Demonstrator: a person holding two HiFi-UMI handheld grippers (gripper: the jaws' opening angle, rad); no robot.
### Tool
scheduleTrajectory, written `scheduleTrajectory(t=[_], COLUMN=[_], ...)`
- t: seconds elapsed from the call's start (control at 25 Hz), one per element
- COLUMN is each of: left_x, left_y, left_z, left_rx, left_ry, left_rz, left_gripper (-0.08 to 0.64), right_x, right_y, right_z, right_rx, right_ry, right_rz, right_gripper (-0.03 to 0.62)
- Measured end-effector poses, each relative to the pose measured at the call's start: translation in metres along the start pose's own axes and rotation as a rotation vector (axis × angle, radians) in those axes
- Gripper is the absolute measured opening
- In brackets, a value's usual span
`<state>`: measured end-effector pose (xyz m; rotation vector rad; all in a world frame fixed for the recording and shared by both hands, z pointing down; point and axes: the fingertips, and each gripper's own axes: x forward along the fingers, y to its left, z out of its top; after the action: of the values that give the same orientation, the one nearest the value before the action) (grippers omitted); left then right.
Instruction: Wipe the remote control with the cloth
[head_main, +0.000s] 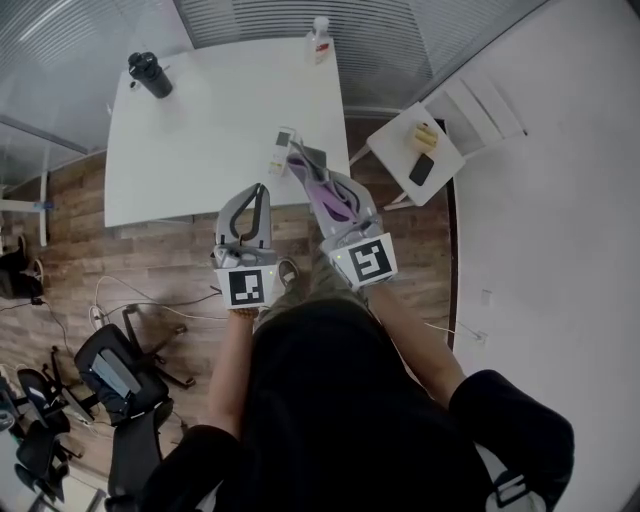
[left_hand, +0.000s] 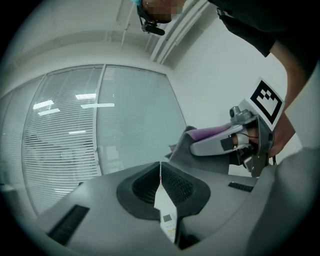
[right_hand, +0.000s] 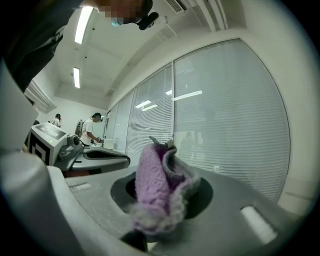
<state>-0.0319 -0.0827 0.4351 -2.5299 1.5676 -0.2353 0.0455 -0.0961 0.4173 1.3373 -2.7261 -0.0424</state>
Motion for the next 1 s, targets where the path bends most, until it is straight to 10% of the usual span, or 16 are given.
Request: scheduleTrajectory(t=[1.0], left_x=[-0.032], left_y=[-0.013], left_z=[0.015], left_rx=[-0.022], left_ry=[-0.062], left_rz=[-0.013], left_gripper=[0.005], right_x=[-0.035], right_y=[0.030], right_z=[-0.003], right_rx=[-0.028], right_ry=[0.032], right_rz=[-0.023], right_gripper=[0.060])
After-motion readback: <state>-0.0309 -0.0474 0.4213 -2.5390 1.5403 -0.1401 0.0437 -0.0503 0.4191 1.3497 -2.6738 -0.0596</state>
